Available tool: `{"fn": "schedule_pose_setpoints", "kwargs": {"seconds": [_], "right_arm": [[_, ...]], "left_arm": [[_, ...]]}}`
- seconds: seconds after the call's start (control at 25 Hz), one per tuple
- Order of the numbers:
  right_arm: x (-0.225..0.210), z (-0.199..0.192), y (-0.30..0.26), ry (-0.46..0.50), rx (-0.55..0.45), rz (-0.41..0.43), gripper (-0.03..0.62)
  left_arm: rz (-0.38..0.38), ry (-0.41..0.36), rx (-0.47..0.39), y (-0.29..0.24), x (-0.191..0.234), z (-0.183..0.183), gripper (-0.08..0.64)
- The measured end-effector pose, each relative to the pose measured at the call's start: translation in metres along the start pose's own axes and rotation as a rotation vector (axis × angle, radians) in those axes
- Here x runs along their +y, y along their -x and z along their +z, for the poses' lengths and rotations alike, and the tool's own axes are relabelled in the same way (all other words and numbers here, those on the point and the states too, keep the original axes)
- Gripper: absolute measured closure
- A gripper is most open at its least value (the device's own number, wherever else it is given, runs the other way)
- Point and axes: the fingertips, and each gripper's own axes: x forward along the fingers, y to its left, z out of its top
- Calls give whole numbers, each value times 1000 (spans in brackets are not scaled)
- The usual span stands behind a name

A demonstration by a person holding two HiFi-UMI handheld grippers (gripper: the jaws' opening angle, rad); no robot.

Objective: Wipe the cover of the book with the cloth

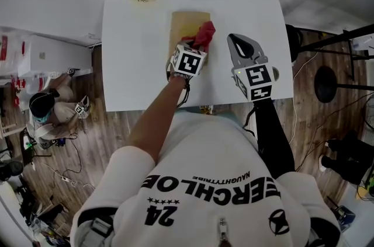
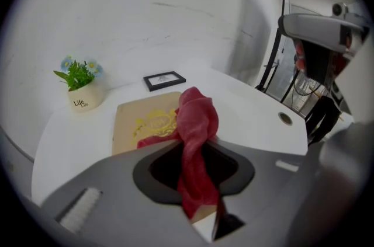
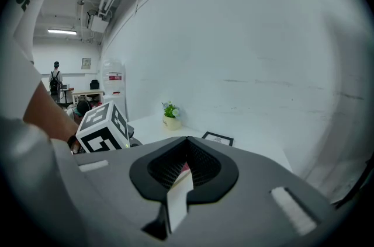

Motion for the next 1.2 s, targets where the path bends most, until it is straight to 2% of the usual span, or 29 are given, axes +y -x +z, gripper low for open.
{"fn": "schedule_pose_setpoints", "kwargs": {"seconds": [0.16, 0.4, 0.52, 0.64, 0.8, 1.2], "right_arm": [[6, 2, -3, 6, -4, 9, 595], [23, 7, -13, 25, -14, 52, 595], [30, 9, -18, 27, -17, 68, 595], [34, 14, -21, 17, -33, 74, 594], [26, 22, -17, 0, -63, 43, 594], [14, 57, -5, 2, -153, 12, 594]], "left_arm": [[37, 30, -8, 11, 29, -9, 408], [173, 145, 24, 37, 93, -48, 408], [180, 169, 19, 40, 99, -55, 408], [167, 136, 2, 41, 97, -50, 408], [163, 55, -93, 62, 85, -25, 408], [260, -2, -373, 148, 92, 54, 408]]}}
